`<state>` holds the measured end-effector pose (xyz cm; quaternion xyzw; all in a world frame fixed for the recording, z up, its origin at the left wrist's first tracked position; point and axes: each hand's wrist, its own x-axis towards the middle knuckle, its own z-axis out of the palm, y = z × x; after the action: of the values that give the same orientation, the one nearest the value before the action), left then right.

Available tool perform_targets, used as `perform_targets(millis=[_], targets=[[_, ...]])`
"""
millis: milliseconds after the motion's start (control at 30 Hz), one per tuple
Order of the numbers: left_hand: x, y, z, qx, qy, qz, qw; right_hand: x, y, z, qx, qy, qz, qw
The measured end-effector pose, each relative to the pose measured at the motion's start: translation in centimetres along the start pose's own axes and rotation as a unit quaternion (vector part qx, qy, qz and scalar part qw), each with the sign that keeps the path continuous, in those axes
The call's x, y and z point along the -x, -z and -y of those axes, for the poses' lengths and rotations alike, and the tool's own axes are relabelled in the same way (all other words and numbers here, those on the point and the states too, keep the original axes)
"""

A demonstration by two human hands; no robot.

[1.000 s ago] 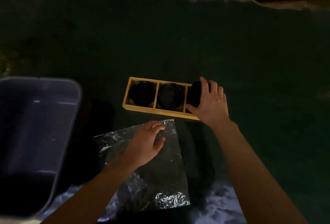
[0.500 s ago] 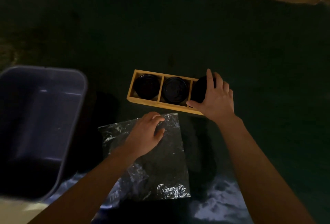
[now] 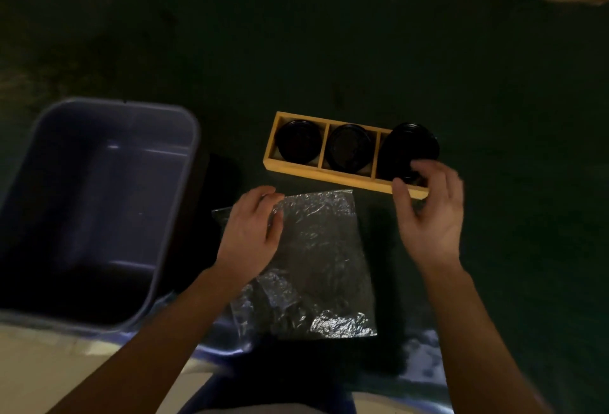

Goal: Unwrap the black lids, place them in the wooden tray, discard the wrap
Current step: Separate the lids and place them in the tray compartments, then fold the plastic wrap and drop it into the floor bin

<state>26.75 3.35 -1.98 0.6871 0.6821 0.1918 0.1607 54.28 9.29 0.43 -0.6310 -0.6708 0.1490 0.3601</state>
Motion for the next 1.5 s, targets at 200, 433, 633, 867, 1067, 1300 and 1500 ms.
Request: perform_targets(millis=[200,433,633,867,1067,1300,1500], targets=[[4.1,1.6,2.2,0.06,0.083,-0.009,0.995,6.5,-2.9,-0.1,0.027,-0.095,0.116,0.988],[7.3,0.3,3.6,0.187,0.307,0.042,0.932,9.7,-5.1,-0.9,0.036,-0.278,0.233,0.931],[7.5,-0.7,5.3,0.42,0.505,0.085,0.749,10.0,-5.8,-0.4,-0.091,-0.373,0.275,0.881],[9.0,0.8,5.9,0.544,0.417,0.111,0.72,11.2,-3.6,-0.1,-0.295,-0.416,0.211,0.834],[7.9,3.7,4.6,0.663,0.285,0.143,0.678,10.5,-0.2,1.0,-0.329,-0.369,0.191,0.848],[7.5,8.1,2.2,0.717,0.206,0.142,0.65,9.9,0.6,1.1,-0.382,-0.448,0.287,0.756],[6.2,11.0,-0.3,0.642,0.201,0.045,0.739,7.2,3.5,3.2,-0.411,-0.327,0.264,0.809]])
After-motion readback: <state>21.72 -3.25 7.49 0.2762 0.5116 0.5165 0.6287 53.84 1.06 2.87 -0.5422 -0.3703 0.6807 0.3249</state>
